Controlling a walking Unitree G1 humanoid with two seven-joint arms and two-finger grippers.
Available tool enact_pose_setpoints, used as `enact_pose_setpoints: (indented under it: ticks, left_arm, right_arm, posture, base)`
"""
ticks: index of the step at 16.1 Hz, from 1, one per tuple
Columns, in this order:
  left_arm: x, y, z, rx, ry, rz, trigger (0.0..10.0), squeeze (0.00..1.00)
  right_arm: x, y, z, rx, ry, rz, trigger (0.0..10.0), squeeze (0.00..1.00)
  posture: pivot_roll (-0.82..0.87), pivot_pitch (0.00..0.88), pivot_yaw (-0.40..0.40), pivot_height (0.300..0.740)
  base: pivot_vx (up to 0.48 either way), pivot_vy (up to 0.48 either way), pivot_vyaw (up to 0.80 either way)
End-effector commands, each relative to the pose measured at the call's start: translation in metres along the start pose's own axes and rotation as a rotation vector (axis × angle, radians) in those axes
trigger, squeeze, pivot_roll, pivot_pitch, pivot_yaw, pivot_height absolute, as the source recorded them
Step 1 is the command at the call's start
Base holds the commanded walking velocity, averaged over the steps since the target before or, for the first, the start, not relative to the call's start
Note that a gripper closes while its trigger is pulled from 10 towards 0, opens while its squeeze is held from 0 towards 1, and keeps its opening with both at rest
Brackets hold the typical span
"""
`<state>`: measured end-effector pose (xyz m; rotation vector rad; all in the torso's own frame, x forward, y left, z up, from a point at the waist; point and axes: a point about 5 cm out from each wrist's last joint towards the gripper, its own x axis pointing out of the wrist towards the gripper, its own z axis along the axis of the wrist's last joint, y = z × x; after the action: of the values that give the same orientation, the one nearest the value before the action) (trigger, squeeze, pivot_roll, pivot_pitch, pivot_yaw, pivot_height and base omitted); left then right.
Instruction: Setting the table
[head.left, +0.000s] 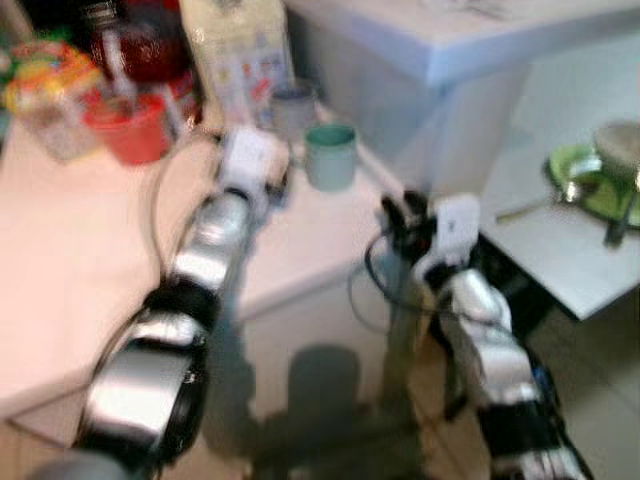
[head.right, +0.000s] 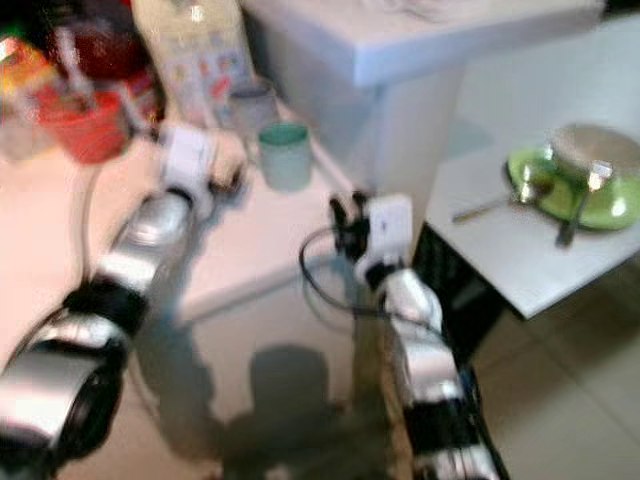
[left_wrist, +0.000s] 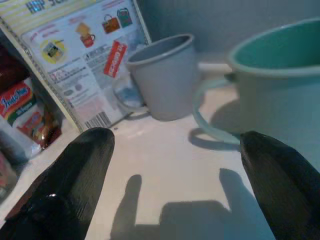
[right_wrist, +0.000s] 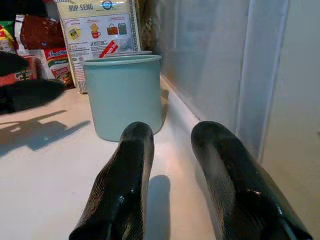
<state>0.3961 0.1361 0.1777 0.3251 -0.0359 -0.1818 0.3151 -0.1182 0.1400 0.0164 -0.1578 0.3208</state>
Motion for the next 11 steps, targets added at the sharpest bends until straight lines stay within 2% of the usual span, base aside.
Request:
enact_pose_setpoints:
  ticks: [1,5,7,11]
  left_arm:
    - [-0.001,0.017,0.001,0.006,-0.001,0.042,10.0,0.00]
    - [-0.001,0.014,0.001,0.011,-0.002,0.033,10.0,0.00]
    - [0.000,0.010,0.004,0.013,-0.008,0.025,10.0,0.00]
    - [-0.001,0.013,0.006,0.019,-0.015,0.034,10.0,0.00]
  right_arm:
    - [-0.001,-0.001,-0.002,0.011,0.015,-0.013,10.0,0.00]
    - [0.015,-0.001,0.008,0.007,0.001,0.004,10.0,0.00]
    - [0.034,-0.003,0.012,-0.007,0.004,0.019,10.0,0.00]
    - [0.058,-0.013,0.010,0.033,0.067,-0.015,10.0,0.00]
  posture:
    - [-0.03,0.000,0.062,0.740]
    - [-0.03,0.000,0.063,0.740]
    - [-0.02,0.000,0.058,0.740]
    - [0.00,0.000,0.053,0.740]
  base:
    - [0.000,0.000,0.00]
    - [0.000,0.000,0.00]
    - [0.000,0.000,0.00]
    - [0.000,0.000,0.00]
